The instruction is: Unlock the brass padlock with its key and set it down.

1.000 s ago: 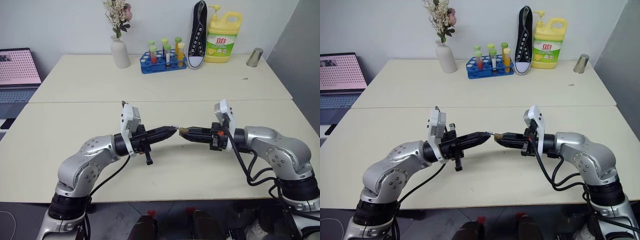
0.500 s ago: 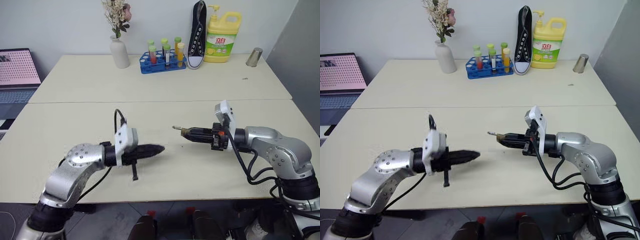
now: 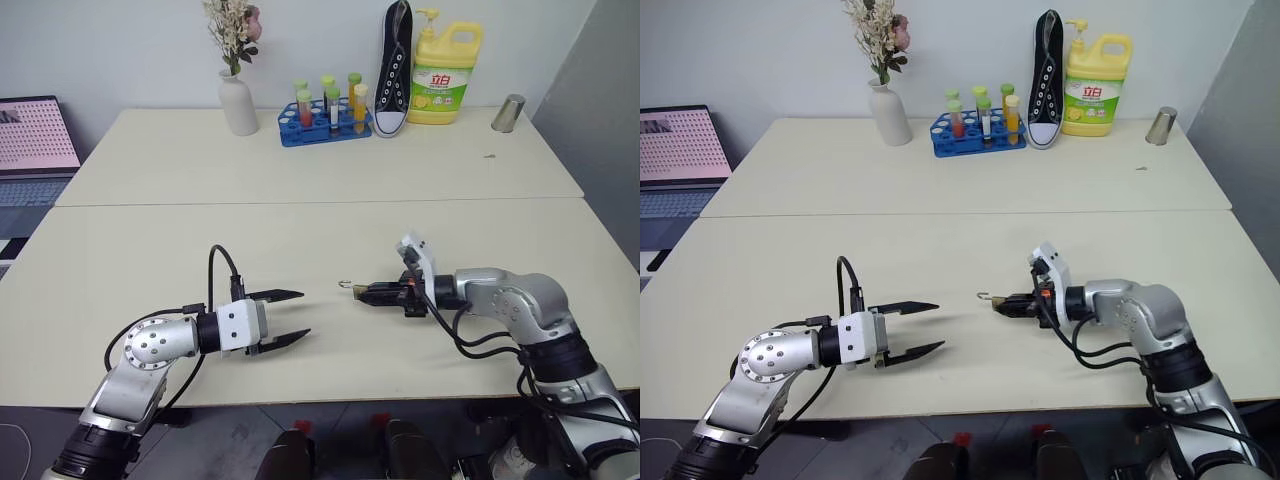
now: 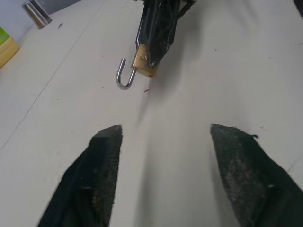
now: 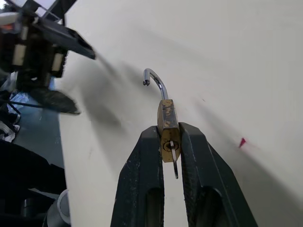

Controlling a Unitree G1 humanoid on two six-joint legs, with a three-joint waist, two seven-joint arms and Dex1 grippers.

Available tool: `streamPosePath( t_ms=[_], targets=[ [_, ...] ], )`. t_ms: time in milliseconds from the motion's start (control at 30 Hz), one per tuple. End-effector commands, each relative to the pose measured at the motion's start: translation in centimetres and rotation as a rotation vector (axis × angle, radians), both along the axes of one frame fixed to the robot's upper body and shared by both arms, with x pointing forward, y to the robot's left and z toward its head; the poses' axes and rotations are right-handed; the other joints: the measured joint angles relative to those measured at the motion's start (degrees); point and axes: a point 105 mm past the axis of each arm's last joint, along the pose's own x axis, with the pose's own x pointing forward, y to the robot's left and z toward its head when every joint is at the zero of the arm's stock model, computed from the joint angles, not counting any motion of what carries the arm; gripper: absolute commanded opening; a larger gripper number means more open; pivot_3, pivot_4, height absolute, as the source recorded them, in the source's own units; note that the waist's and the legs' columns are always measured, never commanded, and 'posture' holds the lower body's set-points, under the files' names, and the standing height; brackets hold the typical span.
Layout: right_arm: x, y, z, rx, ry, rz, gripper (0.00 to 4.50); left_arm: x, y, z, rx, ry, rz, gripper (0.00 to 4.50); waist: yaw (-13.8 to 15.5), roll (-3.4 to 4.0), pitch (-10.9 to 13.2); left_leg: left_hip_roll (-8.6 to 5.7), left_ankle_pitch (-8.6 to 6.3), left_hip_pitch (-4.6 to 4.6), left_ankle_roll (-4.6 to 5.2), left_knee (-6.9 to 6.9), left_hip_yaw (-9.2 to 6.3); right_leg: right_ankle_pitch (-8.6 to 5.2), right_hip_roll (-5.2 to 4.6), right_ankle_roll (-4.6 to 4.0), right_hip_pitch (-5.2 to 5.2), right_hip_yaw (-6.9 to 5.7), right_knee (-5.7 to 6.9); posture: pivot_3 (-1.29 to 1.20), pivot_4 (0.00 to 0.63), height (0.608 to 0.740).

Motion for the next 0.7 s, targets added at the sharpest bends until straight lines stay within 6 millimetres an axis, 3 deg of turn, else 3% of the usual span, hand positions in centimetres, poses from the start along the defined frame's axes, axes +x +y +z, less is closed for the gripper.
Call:
streamPosePath(
  t_ms=[33,67,100,167,267,467,700],
  targets=[
    [1.0,0.0,0.4,-0.022,-0.013,-0.003,0.14,0.1,0.5,0.9,-0.011,-0.039,0.021,4.36,0.00,0.00,0.00,0.00,0.00,-0.04,0.00,0.00,0.01,0.00,0.00,0.00,-0.05,0.01,0.05,0.00,0.150,0.740],
    [1.3,-0.1,0.2,-0.041,-0.017,-0.007,0.14,0.1,0.5,0.8,-0.013,-0.037,0.021,4.47,0.00,0.00,0.00,0.00,0.00,-0.03,0.00,0.02,0.01,0.00,-0.01,-0.01,-0.06,0.02,0.09,0.00,0.150,0.740],
    [1.7,-0.4,-0.1,-0.074,-0.034,-0.019,0.84,0.1,0.5,0.8,-0.015,-0.033,0.023,4.50,0.00,0.00,0.00,-0.01,0.00,-0.04,0.00,0.01,0.02,0.00,-0.02,-0.01,-0.07,0.02,0.10,0.00,0.150,0.740],
    [2.4,-0.9,-0.4,-0.116,-0.061,-0.034,1.33,0.1,0.4,0.9,-0.029,-0.021,0.029,4.50,0.00,0.00,0.00,-0.02,0.00,-0.04,0.00,0.01,0.03,0.00,-0.02,-0.01,-0.08,0.03,0.10,0.00,0.150,0.740],
    [3.0,-2.2,-0.3,-0.165,-0.117,-0.039,2.41,0.3,0.3,1.0,-0.068,0.022,0.048,4.50,-0.03,0.00,0.00,-0.02,0.00,-0.03,0.00,0.01,0.05,0.00,-0.02,-0.01,-0.10,0.03,0.16,0.00,0.150,0.740],
    [2.8,-5.1,1.0,-0.221,-0.272,-0.070,4.44,1.3,0.5,1.4,-0.120,0.102,0.107,4.50,0.22,0.00,0.00,-0.02,-0.01,-0.02,0.01,0.11,0.02,0.00,-0.02,0.00,-0.10,0.01,0.32,0.00,0.150,0.740],
    [-2.2,-5.4,3.2,-0.234,-0.502,0.037,4.44,1.7,0.3,1.5,-0.058,0.140,0.144,4.50,-0.06,-0.01,-0.01,-0.01,-0.01,-0.05,0.01,0.11,0.06,-0.01,0.02,0.01,-0.12,0.03,0.34,0.00,0.150,0.740]
  ],
)
